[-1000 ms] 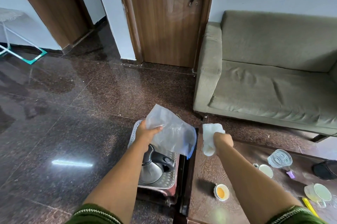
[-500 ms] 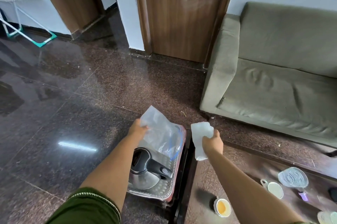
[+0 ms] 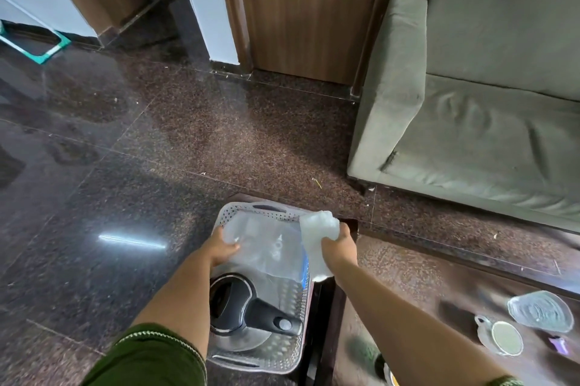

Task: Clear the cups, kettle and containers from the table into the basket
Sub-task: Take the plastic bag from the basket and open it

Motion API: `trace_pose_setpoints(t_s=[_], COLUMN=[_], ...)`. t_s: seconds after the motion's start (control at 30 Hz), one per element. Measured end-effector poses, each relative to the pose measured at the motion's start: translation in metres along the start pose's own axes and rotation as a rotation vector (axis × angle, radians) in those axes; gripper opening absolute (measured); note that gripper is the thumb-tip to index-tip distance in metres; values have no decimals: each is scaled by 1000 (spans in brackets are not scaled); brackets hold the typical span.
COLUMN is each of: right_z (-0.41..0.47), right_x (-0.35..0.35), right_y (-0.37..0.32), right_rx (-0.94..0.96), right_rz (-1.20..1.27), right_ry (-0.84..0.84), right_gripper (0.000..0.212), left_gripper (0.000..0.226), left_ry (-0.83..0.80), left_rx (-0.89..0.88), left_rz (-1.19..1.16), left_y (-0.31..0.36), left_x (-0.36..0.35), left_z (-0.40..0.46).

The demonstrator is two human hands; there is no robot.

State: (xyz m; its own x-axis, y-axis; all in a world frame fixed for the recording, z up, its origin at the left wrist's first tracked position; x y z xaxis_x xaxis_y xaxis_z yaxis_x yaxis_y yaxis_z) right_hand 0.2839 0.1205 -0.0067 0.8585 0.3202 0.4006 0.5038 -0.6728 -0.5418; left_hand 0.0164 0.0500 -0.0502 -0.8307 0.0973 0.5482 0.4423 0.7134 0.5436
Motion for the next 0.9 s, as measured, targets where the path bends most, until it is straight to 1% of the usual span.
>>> trace_pose_setpoints(t_s=[0.07,0.1,0.13,0.17,0.2,0.23,0.27,0.3,0.33,0.37,0.4,0.43,0.47,0.5,0.6,0.7,0.77,0.83,0.9], right_z=[5,4,2,0,-3,-6,-7,-8,-9,-9,-9,-8,-6,-3,11,29,39,44,42], right_x=[-7,-9,-12,-15,-19,-26,-34,-42,-51,-59,-67,-76,-84,-92,-110,-119,-120,-120,-117], right_y=[1,2,1,0,-1,-2,-2,-2,-1,1,2,4,5,6,6,7,7,4,-2], right_rx=[60,110,179,294,447,605,756,880,957,986,986,972,963,949,895,857,762,640,610], right_rz=[-80,-122,-177,-311,-555,-859,-1109,-1271,-1366,-1440,-1499,-1549,-1601,-1650,-1745,-1794,-1718,-1595,-1509], right_ry=[8,12,5,1,-5,-5,-3,-17,-55,-89,-109,-116,-113,-111,-88,-52,-40,-26,-45], right_gripper=[55,61,72,83,93,98,97,89,74,57,44,37,33,33,39,52,63,67,70], left_gripper=[86,97,108,115,117,112,105,99,98,97,87,71,57,52,54,67,75,80,83], left_ry=[-17,-31,-35,-39,-23,-3,32,72,81,34,-26,-105,-185,-252,-372,-387,-355,-323,-351], left_rx=[-81,-113,-143,-157,-200,-247,-322,-419,-516,-597,-660,-674,-666,-638,-572,-597,-643,-696,-691], left_rz=[149,170,170,175,203,261,342,446,560,673,788,881,966,1037,1184,1250,1307,1361,1307], left_y=[-6,-8,-9,-10,-10,-7,-5,-1,1,3,5,4,2,-2,-17,-25,-27,-31,-29], left_x=[2,4,7,8,9,10,10,10,9,7,6,5,2,-1,-7,-10,-11,-13,-11], left_z=[3,5,6,7,8,3,1,-2,-1,1,3,5,9,12,26,41,50,58,57])
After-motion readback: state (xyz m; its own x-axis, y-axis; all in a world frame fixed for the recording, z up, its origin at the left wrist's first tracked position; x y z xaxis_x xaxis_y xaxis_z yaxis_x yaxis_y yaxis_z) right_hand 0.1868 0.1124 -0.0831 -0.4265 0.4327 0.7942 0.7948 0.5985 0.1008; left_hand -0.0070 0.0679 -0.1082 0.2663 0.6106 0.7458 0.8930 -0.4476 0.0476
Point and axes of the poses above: each hand's wrist, its own z-axis towards the middle knuckle, its own x-axis out of the back of the hand, y = z × x, the point moved 2 cm from there along z, towards the middle knuckle, and after that the axes turned 10 degrees about -x, right-handed, at the moved point
